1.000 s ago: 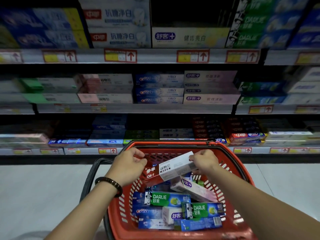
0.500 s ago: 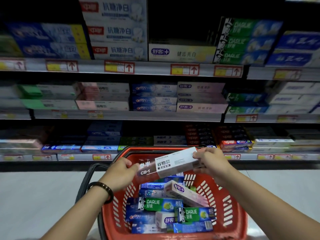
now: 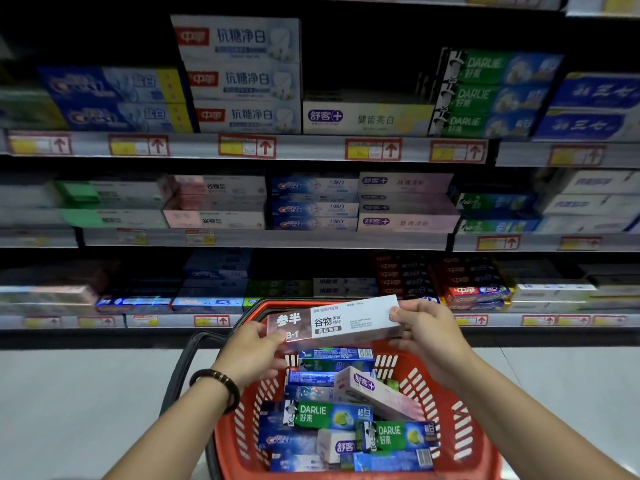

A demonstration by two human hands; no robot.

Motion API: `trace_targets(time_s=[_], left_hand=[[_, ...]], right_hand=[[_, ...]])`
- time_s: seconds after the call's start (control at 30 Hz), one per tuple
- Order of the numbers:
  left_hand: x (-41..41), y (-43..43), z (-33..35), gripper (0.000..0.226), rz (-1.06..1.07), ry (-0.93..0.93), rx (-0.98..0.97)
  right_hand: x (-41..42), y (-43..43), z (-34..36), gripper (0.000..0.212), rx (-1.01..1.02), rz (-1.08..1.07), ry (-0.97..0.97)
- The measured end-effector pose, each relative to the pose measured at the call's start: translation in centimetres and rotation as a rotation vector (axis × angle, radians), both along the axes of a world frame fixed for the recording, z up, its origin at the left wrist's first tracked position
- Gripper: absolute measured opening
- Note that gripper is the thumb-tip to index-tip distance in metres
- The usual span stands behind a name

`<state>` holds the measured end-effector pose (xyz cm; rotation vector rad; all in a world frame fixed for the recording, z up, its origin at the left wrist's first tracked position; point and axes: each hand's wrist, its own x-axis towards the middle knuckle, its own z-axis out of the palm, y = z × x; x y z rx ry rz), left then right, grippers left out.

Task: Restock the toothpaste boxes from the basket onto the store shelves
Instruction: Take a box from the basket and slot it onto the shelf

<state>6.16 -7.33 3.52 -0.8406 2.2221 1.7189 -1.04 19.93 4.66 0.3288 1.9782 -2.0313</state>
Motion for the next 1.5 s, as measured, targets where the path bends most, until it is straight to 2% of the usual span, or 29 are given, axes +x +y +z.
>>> trace_targets(time_s=[0.1,0.23,0.53,0.8,0.97,1.5], left_hand=[[-0.1,-0.3,-0.1,0.043,0.049,0.041,-0.006],[-0.1,-0.6,0.0,0.036,0.118,0.120,0.024],[0.1,-1.0,0.2,0.029,0.169,0.314,-0.113],[0.4,-1.2,0.8,0.022,0.233,0.379,-0.080],[0.5,-1.2,1.2,0.006,0.291,0.407,-0.062],[1.3,-2.6,2.6,0.011,0.386,0.402,-0.243]], right_hand=[[0.3,-0.3,-0.4,0.007,-0.004,-0.012,0.025],[0.2,-0.6,-1.5,0.013,-0.020,-0.038,0.018],[0.3,-1.6,-2.8,0.015,0.027,-0.098,0.032],[-0.1,-2.6,-3.2,0.016,0.072,-0.142,0.109],[-0.4,-3.3,-3.0,0.023,0.078,-0.171,0.146],[0.3,-5.5,-1.0,0.016,0.113,-0.189,0.252]])
